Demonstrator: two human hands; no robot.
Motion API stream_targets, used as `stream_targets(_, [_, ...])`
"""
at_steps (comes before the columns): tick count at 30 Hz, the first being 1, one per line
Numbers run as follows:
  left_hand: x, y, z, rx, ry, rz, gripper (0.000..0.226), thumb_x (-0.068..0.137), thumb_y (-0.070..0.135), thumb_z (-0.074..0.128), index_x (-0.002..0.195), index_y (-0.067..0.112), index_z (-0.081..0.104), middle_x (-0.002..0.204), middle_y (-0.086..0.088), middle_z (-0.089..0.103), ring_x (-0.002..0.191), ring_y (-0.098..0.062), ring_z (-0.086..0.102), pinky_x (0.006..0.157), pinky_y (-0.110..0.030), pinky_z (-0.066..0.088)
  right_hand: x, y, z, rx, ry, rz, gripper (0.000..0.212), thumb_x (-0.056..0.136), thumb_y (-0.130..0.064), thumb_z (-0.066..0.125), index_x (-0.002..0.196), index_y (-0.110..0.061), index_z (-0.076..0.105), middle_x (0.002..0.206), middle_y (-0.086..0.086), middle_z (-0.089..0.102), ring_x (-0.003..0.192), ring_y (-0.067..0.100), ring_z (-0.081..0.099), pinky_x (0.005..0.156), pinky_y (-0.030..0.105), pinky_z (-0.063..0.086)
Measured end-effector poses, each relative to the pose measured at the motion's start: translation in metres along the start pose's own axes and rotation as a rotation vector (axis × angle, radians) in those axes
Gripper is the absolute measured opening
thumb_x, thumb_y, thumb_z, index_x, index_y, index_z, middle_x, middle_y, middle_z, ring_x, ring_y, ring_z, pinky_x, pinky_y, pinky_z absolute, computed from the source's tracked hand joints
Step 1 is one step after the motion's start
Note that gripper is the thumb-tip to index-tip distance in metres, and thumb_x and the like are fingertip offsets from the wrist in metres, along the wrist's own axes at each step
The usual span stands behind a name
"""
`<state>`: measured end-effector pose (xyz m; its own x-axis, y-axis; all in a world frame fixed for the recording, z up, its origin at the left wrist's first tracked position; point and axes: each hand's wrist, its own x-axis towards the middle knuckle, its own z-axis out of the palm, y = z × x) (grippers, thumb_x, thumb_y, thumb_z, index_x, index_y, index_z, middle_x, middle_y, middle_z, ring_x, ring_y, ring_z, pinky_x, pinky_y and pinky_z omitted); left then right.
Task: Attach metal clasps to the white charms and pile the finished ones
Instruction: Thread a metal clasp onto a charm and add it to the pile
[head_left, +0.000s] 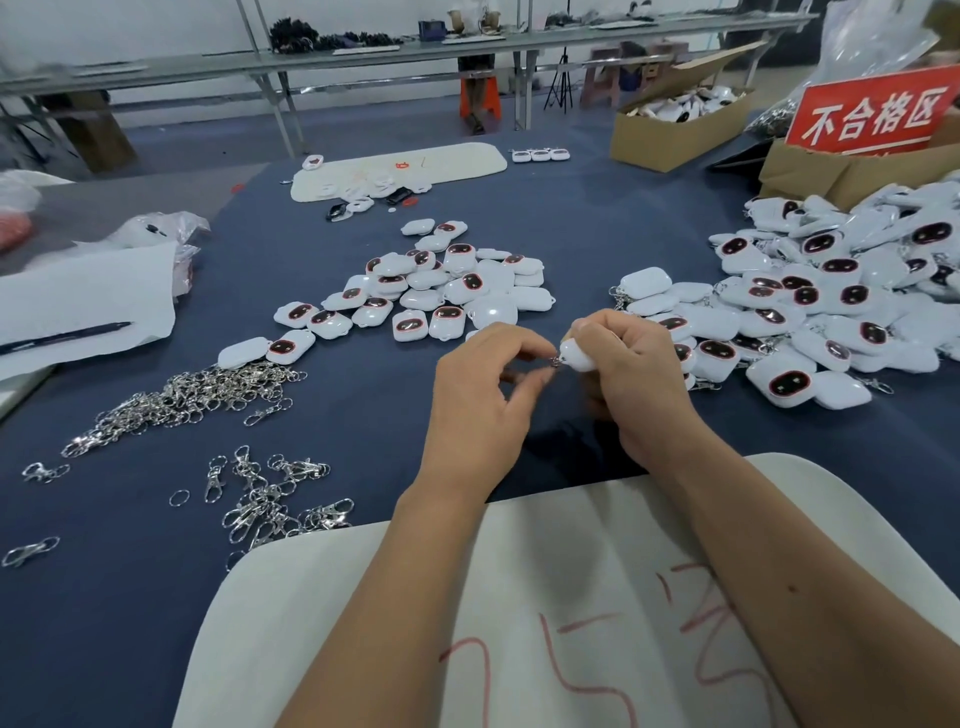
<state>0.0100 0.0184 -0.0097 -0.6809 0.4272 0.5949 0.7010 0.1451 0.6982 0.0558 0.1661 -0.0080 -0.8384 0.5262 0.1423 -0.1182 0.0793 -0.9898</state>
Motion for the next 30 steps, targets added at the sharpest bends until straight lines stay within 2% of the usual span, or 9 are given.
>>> stream_targets(4, [-0.0004, 0.002, -0.0007, -0.036, 0.051, -0.042, 0.014, 0.086, 0.005, 0.074, 0.086, 0.019, 0.075, 0.086, 0.016, 0.072, 0.087, -0.01, 0.069, 0.075, -0.015, 0.052, -0.0009, -0.001, 0.0002, 0.079, -0.038, 0.05, 0.024, 0.091, -0.02, 0.055, 0.068, -0.022, 0.062, 0.055, -0.008, 0.044, 0.042, 0.009, 0.03, 0.043, 0.018, 0.023])
stream_targets(8, [0.0004, 0.0056, -0.0011, -0.057, 0.082, -0.031, 0.013, 0.087, 0.006, 0.074, 0.085, 0.018, 0.074, 0.085, 0.013, 0.072, 0.088, -0.012, 0.069, 0.076, -0.014, 0.051, -0.0015, -0.0021, 0.0008, 0.093, -0.072, 0.044, 0.025, 0.095, -0.015, 0.053, 0.074, -0.021, 0.064, 0.055, -0.006, 0.04, 0.042, 0.011, 0.027, 0.044, 0.018, 0.022])
stream_targets(14, [0.0008, 0.0029, 0.0005, -0.068, 0.09, -0.073, 0.017, 0.088, 0.005, 0.071, 0.084, 0.021, 0.073, 0.079, 0.014, 0.071, 0.078, -0.014, 0.069, 0.071, -0.021, 0.055, -0.0021, -0.0009, 0.0, 0.136, -0.152, 0.044, 0.028, 0.106, -0.024, 0.055, 0.081, -0.015, 0.064, 0.054, -0.006, 0.037, 0.044, 0.01, 0.026, 0.043, 0.018, 0.023])
stream_targets(16, [0.0006, 0.0011, 0.0002, -0.06, 0.106, -0.101, 0.017, 0.088, 0.004, 0.07, 0.083, 0.021, 0.072, 0.078, 0.013, 0.07, 0.075, -0.014, 0.068, 0.07, -0.024, 0.055, -0.0028, -0.0003, -0.0012, 0.162, -0.182, 0.03, 0.022, 0.103, -0.024, 0.059, 0.089, -0.009, 0.065, 0.055, -0.004, 0.039, 0.045, 0.011, 0.028, 0.042, 0.019, 0.026])
stream_targets(19, [0.0014, -0.0022, -0.0017, -0.032, 0.105, -0.118, 0.018, 0.089, 0.002, 0.069, 0.083, 0.019, 0.072, 0.077, 0.013, 0.07, 0.075, -0.016, 0.068, 0.071, -0.029, 0.055, -0.004, 0.001, -0.002, 0.15, -0.18, 0.0, 0.035, 0.1, -0.031, 0.064, 0.095, 0.004, 0.063, 0.055, 0.001, 0.041, 0.044, 0.015, 0.034, 0.041, 0.024, 0.035])
stream_targets(24, [0.0014, -0.0027, -0.0042, 0.059, 0.009, -0.097, 0.019, 0.089, 0.002, 0.065, 0.086, 0.019, 0.074, 0.079, 0.011, 0.071, 0.079, -0.013, 0.068, 0.075, -0.038, 0.056, -0.004, 0.0017, -0.0001, 0.159, -0.122, -0.009, 0.041, 0.1, -0.036, 0.07, 0.088, 0.003, 0.066, 0.055, 0.003, 0.047, 0.044, 0.016, 0.044, 0.041, 0.028, 0.048])
stream_targets(28, [0.0011, -0.001, -0.0045, 0.166, -0.08, -0.023, 0.019, 0.089, 0.006, 0.06, 0.088, 0.019, 0.073, 0.078, 0.006, 0.069, 0.078, -0.017, 0.063, 0.072, -0.045, 0.053, -0.0045, 0.003, 0.0006, 0.117, -0.103, -0.048, 0.051, 0.1, -0.038, 0.07, 0.089, 0.011, 0.06, 0.052, 0.004, 0.046, 0.041, 0.018, 0.044, 0.041, 0.03, 0.05])
stream_targets(30, [0.001, 0.0007, -0.0026, 0.164, -0.076, -0.058, 0.016, 0.091, 0.008, 0.062, 0.088, 0.019, 0.073, 0.078, 0.007, 0.069, 0.078, -0.017, 0.064, 0.073, -0.043, 0.054, -0.0051, 0.0012, 0.0013, 0.128, -0.102, -0.053, 0.053, 0.096, -0.042, 0.071, 0.088, 0.009, 0.061, 0.051, 0.004, 0.046, 0.041, 0.018, 0.045, 0.042, 0.03, 0.051])
